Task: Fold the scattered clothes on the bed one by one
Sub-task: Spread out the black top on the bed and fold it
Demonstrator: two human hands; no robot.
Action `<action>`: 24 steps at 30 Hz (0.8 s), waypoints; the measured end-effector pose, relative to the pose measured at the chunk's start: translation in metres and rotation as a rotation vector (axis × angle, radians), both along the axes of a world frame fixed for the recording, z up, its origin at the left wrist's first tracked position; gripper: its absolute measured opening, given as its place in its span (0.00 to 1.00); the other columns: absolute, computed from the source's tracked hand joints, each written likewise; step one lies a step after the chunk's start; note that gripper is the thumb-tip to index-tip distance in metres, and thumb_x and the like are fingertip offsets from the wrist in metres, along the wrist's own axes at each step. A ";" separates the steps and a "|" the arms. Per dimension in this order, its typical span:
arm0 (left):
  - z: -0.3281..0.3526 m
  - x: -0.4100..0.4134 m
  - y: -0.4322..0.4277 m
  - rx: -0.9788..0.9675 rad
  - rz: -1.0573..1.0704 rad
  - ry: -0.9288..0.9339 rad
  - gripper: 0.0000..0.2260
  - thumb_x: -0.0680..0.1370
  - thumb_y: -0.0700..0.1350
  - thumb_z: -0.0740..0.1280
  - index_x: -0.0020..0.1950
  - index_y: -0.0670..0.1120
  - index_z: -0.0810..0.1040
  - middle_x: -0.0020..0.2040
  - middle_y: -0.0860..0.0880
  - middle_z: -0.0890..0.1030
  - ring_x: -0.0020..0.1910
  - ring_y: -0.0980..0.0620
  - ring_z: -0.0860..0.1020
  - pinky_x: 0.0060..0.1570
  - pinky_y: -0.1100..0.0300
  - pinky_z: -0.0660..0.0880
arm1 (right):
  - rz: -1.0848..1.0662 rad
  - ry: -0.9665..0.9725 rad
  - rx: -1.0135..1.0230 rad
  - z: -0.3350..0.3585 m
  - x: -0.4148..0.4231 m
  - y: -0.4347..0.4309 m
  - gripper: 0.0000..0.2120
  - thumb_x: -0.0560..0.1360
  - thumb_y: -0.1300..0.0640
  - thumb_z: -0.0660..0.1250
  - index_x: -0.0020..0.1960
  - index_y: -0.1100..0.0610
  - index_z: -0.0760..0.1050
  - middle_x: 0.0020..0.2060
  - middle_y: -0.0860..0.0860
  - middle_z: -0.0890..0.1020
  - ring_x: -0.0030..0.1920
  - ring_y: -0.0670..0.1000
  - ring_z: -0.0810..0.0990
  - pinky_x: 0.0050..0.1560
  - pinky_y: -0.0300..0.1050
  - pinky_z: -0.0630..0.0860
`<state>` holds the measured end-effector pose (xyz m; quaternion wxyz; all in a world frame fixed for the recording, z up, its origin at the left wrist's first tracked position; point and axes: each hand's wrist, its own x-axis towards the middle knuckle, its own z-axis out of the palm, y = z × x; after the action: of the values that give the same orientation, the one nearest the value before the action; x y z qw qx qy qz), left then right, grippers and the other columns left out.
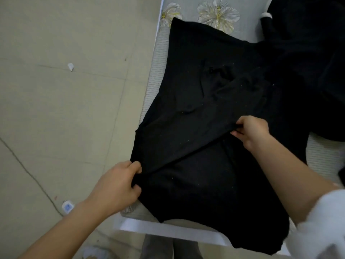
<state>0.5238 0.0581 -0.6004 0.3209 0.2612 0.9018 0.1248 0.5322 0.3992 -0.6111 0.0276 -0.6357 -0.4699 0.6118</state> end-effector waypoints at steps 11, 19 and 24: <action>0.010 0.033 -0.014 -0.295 0.283 0.096 0.08 0.75 0.44 0.64 0.42 0.49 0.65 0.36 0.53 0.68 0.34 0.51 0.69 0.28 0.59 0.60 | 0.102 -0.034 0.014 0.003 0.022 -0.023 0.06 0.77 0.66 0.65 0.47 0.58 0.69 0.45 0.55 0.77 0.42 0.53 0.80 0.37 0.44 0.81; 0.000 0.029 -0.012 -0.301 0.261 0.098 0.11 0.71 0.36 0.61 0.34 0.48 0.62 0.39 0.50 0.67 0.31 0.49 0.69 0.27 0.59 0.61 | 0.042 0.037 -0.033 0.006 0.029 -0.017 0.04 0.79 0.56 0.65 0.46 0.55 0.73 0.43 0.54 0.80 0.43 0.52 0.82 0.39 0.43 0.80; -0.006 0.021 -0.003 -0.503 0.122 -0.062 0.08 0.71 0.37 0.60 0.35 0.48 0.65 0.36 0.51 0.70 0.35 0.50 0.72 0.30 0.61 0.64 | -0.007 0.196 -0.130 0.005 0.016 0.007 0.17 0.74 0.59 0.70 0.62 0.58 0.75 0.54 0.55 0.82 0.51 0.54 0.82 0.39 0.46 0.81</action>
<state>0.5453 0.0555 -0.6059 0.3951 0.1140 0.9083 -0.0765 0.5481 0.4060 -0.6058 0.0344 -0.5749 -0.4223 0.7000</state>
